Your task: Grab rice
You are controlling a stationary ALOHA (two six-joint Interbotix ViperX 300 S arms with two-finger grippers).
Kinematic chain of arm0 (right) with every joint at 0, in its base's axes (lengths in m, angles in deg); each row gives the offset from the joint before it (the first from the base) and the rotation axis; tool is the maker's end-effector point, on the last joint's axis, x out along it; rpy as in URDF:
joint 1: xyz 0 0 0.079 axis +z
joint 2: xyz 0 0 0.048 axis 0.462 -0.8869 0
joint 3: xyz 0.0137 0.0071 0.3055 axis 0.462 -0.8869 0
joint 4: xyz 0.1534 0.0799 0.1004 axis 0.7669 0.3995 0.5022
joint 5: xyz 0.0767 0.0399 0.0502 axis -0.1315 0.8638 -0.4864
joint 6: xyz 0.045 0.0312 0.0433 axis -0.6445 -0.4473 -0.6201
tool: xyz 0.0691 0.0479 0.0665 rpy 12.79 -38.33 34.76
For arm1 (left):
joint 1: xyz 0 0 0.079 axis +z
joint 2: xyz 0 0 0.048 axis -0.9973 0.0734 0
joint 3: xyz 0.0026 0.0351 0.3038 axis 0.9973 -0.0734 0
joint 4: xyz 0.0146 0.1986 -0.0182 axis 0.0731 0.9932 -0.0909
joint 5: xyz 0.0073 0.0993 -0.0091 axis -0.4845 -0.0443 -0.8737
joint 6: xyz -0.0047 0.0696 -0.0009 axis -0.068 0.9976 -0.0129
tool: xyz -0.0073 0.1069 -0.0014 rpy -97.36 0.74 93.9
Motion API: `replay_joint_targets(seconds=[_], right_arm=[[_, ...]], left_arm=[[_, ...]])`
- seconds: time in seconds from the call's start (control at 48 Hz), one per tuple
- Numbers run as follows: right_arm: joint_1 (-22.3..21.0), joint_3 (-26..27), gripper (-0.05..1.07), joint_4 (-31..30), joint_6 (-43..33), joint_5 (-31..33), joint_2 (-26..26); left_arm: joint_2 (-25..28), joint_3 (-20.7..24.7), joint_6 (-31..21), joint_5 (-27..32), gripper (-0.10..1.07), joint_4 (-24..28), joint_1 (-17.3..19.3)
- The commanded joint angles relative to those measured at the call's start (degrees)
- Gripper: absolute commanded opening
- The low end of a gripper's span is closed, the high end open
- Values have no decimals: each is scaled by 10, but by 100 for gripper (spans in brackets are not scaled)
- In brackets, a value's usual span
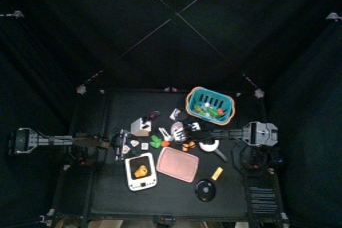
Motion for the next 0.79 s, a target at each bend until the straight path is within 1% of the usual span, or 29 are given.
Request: replay_joint_targets(seconds=[0.0, 0.104, 0.208, 0.333, 0.479, 0.562, 0.667, 0.771], right_arm=[[0, 22, 93, 3, 2, 1, 16], [-2, 51, 93, 5, 2, 1, 31], [-6, 90, 93, 15, 1, 5, 33], [-47, 142, 93, 47, 1, 18, 17], [-92, 197, 93, 103, 3, 40, -22], [-111, 224, 94, 125, 3, 68, -54], [-121, 264, 94, 144, 2, 118, -91], [-122, 301, 94, 143, 2, 171, -116]], left_arm=[[0, 11, 0, -1, 103, -2, -1], [0, 11, -1, 2, 102, -2, -1], [0, 11, -1, 8, 102, -2, -1], [1, 11, -1, 19, 102, -1, -1], [-1, 11, -1, 29, 102, -2, 0], [-1, 10, -1, 31, 102, -2, 0], [-3, 8, -1, 32, 102, -2, 0], [-9, 4, -1, 31, 103, -2, -1]])
